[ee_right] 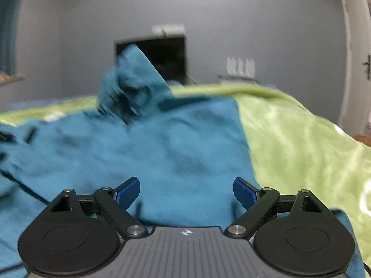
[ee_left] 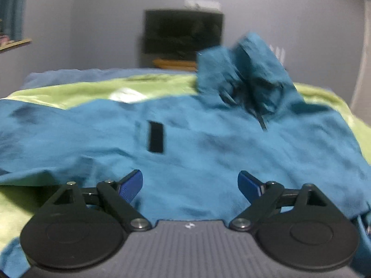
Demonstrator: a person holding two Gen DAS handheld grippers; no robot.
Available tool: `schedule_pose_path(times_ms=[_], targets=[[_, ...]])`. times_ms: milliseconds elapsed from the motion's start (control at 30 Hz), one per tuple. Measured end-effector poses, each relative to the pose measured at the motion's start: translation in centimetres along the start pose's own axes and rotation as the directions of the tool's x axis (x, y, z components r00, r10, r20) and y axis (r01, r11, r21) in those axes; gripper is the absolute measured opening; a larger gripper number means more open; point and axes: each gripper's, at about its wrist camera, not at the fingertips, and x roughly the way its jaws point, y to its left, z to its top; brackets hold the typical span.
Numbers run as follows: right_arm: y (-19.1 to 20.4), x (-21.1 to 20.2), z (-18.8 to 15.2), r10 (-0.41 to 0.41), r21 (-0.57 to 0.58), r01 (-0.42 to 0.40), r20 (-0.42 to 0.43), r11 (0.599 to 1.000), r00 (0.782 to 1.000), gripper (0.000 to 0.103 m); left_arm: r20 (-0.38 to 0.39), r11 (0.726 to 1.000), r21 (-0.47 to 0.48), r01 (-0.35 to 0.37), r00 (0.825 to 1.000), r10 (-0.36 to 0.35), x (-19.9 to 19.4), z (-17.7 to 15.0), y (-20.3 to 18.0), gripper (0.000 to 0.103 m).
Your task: Fold large clothes
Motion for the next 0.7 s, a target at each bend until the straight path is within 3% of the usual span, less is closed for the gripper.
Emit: schedule_pose_path(times_ms=[67, 133, 200, 267, 467, 567, 700], targets=[[0.6, 0.4, 0.0, 0.021, -0.024, -0.021, -0.001, 0.999, 1.000, 0.097, -0.041, 0.999, 0.043, 0.009, 0.999, -0.007, 1.2, -0.5, -0.7, 0.089], [1.0, 1.6, -0.3, 0.027, -0.049, -0.031, -0.087, 0.998, 0.996, 0.103, -0.107, 0.998, 0.065, 0.021, 0.994, -0.014, 2.6, -1.2, -1.1, 0.089], [1.1, 3.4, -0.9, -0.009, -0.061, -0.005, -0.215, 0.998, 0.977, 0.103, -0.184, 0.997, 0.075, 0.011, 0.983, 0.003, 4.1, -1.9, -1.2, 0.089], [0.6, 3.9, -1.3, 0.004, -0.025, -0.011, -0.234, 1.000, 0.972, 0.103, -0.228, 0.997, 0.078, 0.001, 0.973, 0.017, 4.9, -2.2, -1.2, 0.090], [0.9, 3.5, -1.5, 0.003, -0.027, -0.009, -0.223, 1.000, 0.975, 0.103, -0.069, 0.998, 0.055, -0.041, 0.997, 0.044, 1.2, -1.2, -0.6, 0.094], [1.0, 3.2, -1.7, 0.005, -0.023, -0.011, -0.222, 1.000, 0.975, 0.103, -0.001, 0.994, 0.003, -0.110, 0.994, 0.110, -1.1, 0.6, 1.1, 0.095], [0.7, 3.3, -1.6, 0.003, -0.026, -0.009, -0.222, 1.000, 0.975, 0.103, 0.052, 0.970, -0.159, -0.182, 0.980, 0.192, -4.3, 2.7, 6.0, 0.099]])
